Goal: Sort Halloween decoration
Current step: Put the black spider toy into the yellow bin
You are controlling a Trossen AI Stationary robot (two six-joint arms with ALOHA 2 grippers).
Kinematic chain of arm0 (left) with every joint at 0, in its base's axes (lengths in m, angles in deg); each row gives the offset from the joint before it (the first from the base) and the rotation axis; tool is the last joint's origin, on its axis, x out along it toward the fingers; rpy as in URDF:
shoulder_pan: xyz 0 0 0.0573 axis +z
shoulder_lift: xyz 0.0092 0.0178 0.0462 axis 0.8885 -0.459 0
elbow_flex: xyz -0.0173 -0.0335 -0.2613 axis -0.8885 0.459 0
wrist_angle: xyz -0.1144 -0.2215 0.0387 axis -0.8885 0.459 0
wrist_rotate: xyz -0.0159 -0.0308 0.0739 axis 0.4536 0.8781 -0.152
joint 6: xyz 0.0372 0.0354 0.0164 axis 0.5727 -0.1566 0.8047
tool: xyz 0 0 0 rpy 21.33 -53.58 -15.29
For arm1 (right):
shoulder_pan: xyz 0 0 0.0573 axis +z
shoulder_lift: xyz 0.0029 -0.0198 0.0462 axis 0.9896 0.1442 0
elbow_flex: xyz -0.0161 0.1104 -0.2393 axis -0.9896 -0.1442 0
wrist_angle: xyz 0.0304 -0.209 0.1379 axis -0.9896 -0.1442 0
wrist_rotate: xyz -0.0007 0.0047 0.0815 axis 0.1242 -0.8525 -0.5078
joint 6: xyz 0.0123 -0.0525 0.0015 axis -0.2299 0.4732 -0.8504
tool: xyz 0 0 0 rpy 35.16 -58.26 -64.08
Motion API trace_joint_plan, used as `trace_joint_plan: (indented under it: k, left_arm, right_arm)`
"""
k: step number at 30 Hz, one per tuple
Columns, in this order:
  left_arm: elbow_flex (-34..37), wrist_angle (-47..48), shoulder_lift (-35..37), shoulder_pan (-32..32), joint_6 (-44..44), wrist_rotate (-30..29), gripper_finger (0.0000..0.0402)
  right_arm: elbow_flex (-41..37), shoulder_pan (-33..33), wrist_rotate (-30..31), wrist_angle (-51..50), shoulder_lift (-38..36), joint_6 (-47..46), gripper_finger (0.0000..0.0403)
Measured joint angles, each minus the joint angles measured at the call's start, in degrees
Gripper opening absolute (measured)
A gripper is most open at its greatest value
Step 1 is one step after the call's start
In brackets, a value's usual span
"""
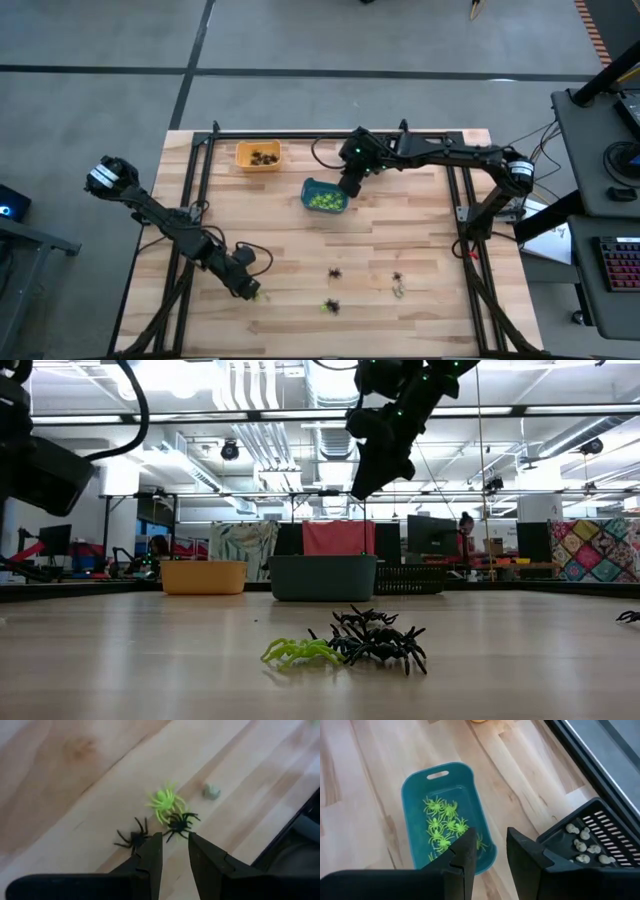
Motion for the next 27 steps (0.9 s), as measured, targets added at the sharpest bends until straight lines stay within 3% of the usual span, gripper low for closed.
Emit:
trace_joint_plan:
  k: [4, 11, 20, 27]
  left_arm:
    - [-2.1, 4.3, 0.0, -0.1, 0.1, 1.2, 0.0077]
    - [-11.5, 25.2, -1.5, -1.6, 1.2, 0.9, 0.0077]
    - [-14.5, 24.7, -9.5, -2.0, -1.1, -0.5, 0.0077]
    - [-21.8, 27.7, -19.4, -2.2, 1.6, 1.0, 0.0098]
  right_arm:
    - [-0.1, 1.0, 0.0, 0.0, 0.0, -0.3, 0.0095]
    - [-0.1, 2.2, 0.0, 0.0, 0.0, -1.4, 0.0095]
    - [-0.3, 3.3, 0.0, 0.1, 0.0, -1.5, 0.0095]
    - [-0.3, 3.5, 0.0, 0.2, 0.0, -1.5, 0.0095]
